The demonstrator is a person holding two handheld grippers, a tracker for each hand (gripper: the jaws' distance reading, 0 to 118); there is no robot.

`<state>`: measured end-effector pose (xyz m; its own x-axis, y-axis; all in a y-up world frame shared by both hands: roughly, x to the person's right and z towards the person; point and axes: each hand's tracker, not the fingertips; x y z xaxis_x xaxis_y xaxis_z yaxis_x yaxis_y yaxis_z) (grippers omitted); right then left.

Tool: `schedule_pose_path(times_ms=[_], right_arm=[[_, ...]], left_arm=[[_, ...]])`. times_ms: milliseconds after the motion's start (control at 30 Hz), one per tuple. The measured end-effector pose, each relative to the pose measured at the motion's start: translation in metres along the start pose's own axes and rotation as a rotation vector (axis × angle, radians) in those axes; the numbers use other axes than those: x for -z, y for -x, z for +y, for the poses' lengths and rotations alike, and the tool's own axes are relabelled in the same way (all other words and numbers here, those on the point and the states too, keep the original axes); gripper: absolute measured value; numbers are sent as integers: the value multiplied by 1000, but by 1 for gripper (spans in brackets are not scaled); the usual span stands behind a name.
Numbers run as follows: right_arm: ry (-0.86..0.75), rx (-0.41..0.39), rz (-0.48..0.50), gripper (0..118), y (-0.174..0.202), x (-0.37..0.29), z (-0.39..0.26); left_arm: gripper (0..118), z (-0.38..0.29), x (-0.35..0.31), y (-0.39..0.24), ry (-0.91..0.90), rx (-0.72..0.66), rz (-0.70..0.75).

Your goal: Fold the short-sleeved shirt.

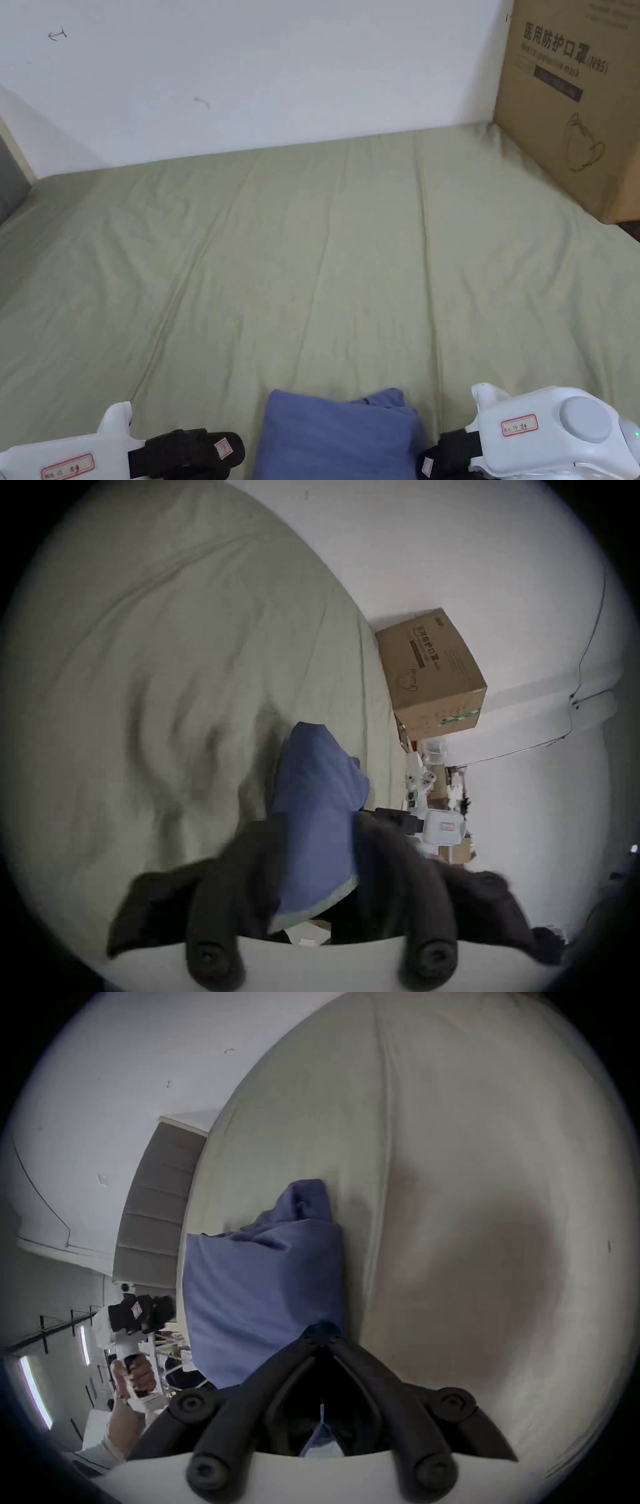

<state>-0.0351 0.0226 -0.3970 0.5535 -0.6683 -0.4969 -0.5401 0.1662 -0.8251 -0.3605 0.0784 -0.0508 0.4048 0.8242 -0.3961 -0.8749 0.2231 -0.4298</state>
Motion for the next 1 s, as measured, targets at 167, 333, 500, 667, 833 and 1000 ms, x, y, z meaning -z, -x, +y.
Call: schedule_pose_path(times_ms=[167, 333, 500, 667, 833, 1000], right_arm=[[0, 23, 8, 0, -6, -1, -2], [-1, 69, 29, 0, -11, 2, -2], [-10, 129, 64, 0, -18, 4, -4], [-28, 166, 85, 0, -20, 2, -8], [-69, 147, 85, 0, -1, -16, -11], [-140, 117, 177, 0, 20, -56, -12]], left_arm=[[110, 15, 41, 29, 108, -46, -18], [110, 20, 80, 52, 165, -156, -214], [111, 21, 128, 43, 303, -78, -254], [22, 21, 121, 35, 283, 25, 57], [20, 7, 107, 12, 221, 33, 32], [19, 11, 51, -21, 154, 179, 46]])
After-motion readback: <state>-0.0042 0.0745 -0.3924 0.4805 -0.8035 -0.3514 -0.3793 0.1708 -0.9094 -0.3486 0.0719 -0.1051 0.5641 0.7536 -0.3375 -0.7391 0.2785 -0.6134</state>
